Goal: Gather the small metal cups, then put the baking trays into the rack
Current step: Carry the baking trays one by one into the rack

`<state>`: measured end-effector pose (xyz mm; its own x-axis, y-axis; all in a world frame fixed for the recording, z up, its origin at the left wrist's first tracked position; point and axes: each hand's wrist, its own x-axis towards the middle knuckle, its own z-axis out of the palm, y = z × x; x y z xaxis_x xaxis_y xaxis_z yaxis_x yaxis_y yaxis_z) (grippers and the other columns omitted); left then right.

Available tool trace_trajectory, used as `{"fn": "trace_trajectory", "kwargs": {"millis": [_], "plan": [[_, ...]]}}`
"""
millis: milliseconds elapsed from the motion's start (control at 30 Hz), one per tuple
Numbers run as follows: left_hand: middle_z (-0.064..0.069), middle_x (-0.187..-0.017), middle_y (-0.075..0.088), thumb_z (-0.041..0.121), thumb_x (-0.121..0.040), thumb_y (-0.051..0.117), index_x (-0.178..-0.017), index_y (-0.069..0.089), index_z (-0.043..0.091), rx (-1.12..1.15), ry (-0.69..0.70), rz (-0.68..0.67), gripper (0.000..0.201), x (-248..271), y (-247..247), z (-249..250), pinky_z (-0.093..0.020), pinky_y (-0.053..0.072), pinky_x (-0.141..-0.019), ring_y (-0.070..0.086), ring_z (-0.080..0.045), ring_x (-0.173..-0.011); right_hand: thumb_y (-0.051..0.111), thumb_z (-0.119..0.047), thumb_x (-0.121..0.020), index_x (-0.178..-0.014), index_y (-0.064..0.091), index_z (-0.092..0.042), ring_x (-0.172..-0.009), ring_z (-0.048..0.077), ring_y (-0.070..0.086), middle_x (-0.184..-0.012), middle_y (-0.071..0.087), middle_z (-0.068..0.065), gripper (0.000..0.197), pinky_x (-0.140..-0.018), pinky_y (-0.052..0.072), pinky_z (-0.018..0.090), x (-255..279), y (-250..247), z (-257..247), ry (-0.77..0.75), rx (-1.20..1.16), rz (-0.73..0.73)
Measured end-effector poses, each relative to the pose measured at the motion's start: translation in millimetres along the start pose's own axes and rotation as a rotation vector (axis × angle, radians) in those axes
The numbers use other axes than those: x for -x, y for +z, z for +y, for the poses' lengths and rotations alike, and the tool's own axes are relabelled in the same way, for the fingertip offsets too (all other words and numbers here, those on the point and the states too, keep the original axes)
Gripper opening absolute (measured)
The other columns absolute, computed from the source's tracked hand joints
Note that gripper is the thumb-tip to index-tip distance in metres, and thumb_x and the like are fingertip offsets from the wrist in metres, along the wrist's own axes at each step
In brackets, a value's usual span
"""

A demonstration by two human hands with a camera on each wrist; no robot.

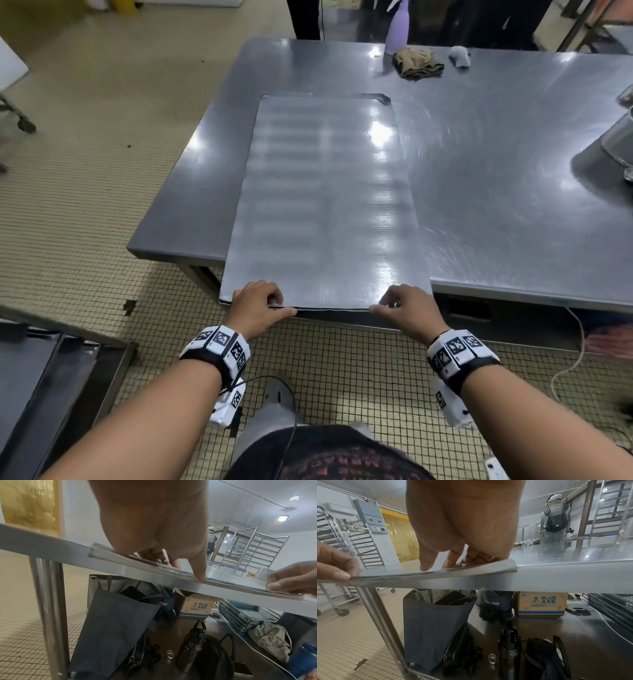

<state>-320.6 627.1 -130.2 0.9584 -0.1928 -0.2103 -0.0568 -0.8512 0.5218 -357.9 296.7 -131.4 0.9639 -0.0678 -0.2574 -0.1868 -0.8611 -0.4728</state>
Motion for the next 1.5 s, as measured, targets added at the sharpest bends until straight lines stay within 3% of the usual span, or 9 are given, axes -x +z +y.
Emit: {"fn": "trace_trajectory", "kwargs": {"millis": [133, 433, 600, 700, 800, 867, 1000, 1233, 1500], "plan": [[0.011, -0.076, 0.068, 0.064, -0.068, 0.079, -0.073, 0.066, 0.027, 0.093, -0.085, -0.052, 0.040, 12.2, -7.0, 4.9, -0.029, 0.056, -0.070, 0.064, -0.006, -0.074, 0.062, -0.068, -0.082, -0.080, 0.067, -0.033, -0.078, 0.001, 0.062, -0.081, 0.068, -0.015, 0.035, -0.070, 0.051, 0.026, 8.8, -12.5, 5.0, 0.015, 0.027, -0.092], [0.007, -0.079, 0.069, 0.057, -0.075, 0.078, -0.078, 0.067, 0.025, 0.133, -0.127, -0.087, 0.033, 24.3, -11.5, 2.8, -0.026, 0.053, -0.064, 0.065, -0.009, -0.076, 0.069, -0.059, -0.081, -0.082, 0.067, -0.030, -0.072, 0.002, 0.066, -0.076, 0.070, -0.011, 0.030, -0.071, 0.057, 0.029, 16.2, -19.3, 14.3, 0.048, -0.007, -0.134], [0.001, -0.112, 0.060, 0.040, -0.084, 0.073, -0.109, 0.065, 0.020, 0.083, -0.254, 0.254, 0.033, 12.6, -20.4, -18.9, -0.033, 0.051, -0.083, 0.062, -0.019, -0.102, 0.065, -0.054, -0.085, -0.110, 0.063, -0.023, -0.093, 0.018, 0.062, -0.110, 0.060, 0.002, 0.041, -0.084, 0.055, 0.041, 6.0, -27.1, 33.8, 0.207, -0.040, 0.165], [-0.008, -0.142, 0.041, 0.044, -0.084, 0.074, -0.138, 0.050, 0.016, 0.081, -0.367, 0.206, 0.066, 2.6, -22.9, -32.3, -0.044, 0.045, -0.105, 0.047, -0.030, -0.128, 0.067, -0.058, -0.082, -0.133, 0.049, -0.018, -0.114, 0.029, 0.057, -0.132, 0.051, 0.011, 0.068, -0.096, 0.051, 0.049, 2.0, -21.9, 43.5, 0.341, -0.136, 0.159], [-0.010, -0.147, 0.036, 0.045, -0.083, 0.076, -0.149, 0.036, 0.018, 0.169, -0.417, 0.138, 0.081, -7.8, -24.3, -34.6, -0.044, 0.043, -0.106, 0.048, -0.033, -0.129, 0.067, -0.053, -0.086, -0.147, 0.031, -0.015, -0.128, 0.037, 0.052, -0.147, 0.047, 0.016, 0.080, -0.104, 0.044, 0.049, -1.6, -17.1, 37.7, 0.426, -0.294, 0.110], [-0.007, -0.141, 0.048, 0.044, -0.079, 0.079, -0.147, 0.035, 0.023, 0.293, -0.404, 0.124, 0.083, -15.5, -22.2, -38.1, -0.043, 0.046, -0.104, 0.054, -0.031, -0.124, 0.063, -0.054, -0.088, -0.150, 0.021, -0.021, -0.122, 0.040, 0.056, -0.142, 0.051, 0.019, 0.081, -0.101, 0.045, 0.049, -4.2, -16.5, 29.0, 0.437, -0.321, 0.086], [0.001, -0.129, 0.062, 0.041, -0.076, 0.084, -0.139, 0.041, 0.025, 0.498, -0.425, 0.148, 0.078, -26.3, -15.7, -42.6, -0.042, 0.049, -0.102, 0.061, -0.025, -0.116, 0.054, -0.054, -0.087, -0.147, 0.020, -0.030, -0.084, 0.024, 0.060, -0.110, 0.060, 0.004, 0.073, -0.079, 0.048, 0.036, -3.3, -17.6, 19.1, 0.395, -0.307, 0.112], [0.004, -0.118, 0.064, 0.053, -0.074, 0.082, -0.133, 0.044, 0.024, 0.495, -0.441, 0.192, 0.076, -28.7, -9.9, -44.6, -0.038, 0.050, -0.089, 0.061, -0.022, -0.102, 0.061, -0.056, -0.087, -0.149, 0.019, -0.033, -0.119, 0.037, 0.058, -0.144, 0.051, 0.012, 0.078, -0.087, 0.042, 0.037, -1.4, -11.3, 22.5, 0.433, -0.383, 0.141], [0.002, -0.125, 0.064, 0.074, -0.063, 0.077, -0.133, 0.040, 0.036, 0.433, -0.433, 0.147, 0.087, -20.5, -9.9, -48.7, -0.051, 0.054, -0.094, 0.063, -0.027, -0.109, 0.073, -0.051, -0.083, -0.142, 0.029, -0.027, -0.115, 0.032, 0.057, -0.139, 0.054, 0.013, 0.077, -0.093, 0.044, 0.040, 18.2, 0.5, 26.8, 0.535, -0.527, 0.196]]}}
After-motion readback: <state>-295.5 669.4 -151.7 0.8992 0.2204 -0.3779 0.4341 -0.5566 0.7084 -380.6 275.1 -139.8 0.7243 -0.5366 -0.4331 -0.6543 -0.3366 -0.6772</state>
